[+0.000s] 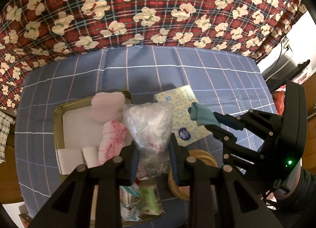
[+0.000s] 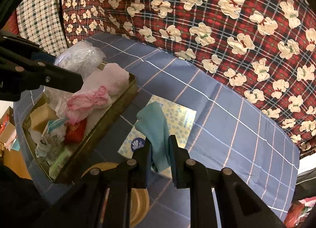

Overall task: Organize soft objects
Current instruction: 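Carry the clear bag with the left tool while the right tool carries the teal cloth over the tray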

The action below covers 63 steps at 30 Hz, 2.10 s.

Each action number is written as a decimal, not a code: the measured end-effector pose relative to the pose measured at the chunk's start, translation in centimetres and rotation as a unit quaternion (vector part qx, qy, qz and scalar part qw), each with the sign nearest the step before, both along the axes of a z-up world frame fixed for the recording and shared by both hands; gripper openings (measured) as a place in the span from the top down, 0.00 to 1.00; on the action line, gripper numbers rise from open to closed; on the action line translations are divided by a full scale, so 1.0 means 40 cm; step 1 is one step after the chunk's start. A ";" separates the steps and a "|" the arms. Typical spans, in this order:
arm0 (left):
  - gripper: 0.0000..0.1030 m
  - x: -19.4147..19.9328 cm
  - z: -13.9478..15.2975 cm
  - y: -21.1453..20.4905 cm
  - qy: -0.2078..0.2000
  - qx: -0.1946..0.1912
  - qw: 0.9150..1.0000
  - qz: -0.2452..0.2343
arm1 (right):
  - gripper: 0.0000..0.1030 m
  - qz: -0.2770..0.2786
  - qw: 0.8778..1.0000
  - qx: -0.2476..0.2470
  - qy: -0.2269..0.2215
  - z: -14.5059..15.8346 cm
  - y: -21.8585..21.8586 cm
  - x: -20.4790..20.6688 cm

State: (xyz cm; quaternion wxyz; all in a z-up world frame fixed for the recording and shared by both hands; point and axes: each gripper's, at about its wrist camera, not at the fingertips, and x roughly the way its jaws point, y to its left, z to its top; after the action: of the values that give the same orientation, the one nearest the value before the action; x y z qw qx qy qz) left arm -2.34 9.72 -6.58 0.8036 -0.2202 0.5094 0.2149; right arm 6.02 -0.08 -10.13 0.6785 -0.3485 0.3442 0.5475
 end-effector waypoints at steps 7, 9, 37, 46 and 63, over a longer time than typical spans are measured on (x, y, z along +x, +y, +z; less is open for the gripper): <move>0.75 -0.029 0.005 0.022 -0.003 0.001 1.000 0.016 | 0.83 0.017 1.000 0.002 -0.001 0.003 0.029 -0.024; 0.75 -0.041 0.005 0.027 -0.003 0.000 1.000 0.022 | 0.83 0.023 1.000 0.003 0.000 0.003 0.036 -0.032; 0.75 -0.213 -0.029 0.114 0.008 -0.012 0.993 0.116 | 0.83 0.100 0.995 0.004 -0.003 0.012 0.171 -0.156; 0.75 -0.249 -0.049 0.128 0.022 -0.002 0.991 0.130 | 0.83 0.124 0.992 0.005 -0.004 0.013 0.220 -0.196; 0.75 -0.269 -0.119 0.135 0.044 -0.023 0.989 0.140 | 0.83 0.148 0.989 -0.019 -0.007 -0.025 0.293 -0.228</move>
State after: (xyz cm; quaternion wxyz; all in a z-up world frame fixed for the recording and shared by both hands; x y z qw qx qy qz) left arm -13.09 15.12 -11.34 0.7369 -0.2981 0.5135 0.3232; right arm -3.10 11.63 -11.14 0.5854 -0.4120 0.2943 0.6332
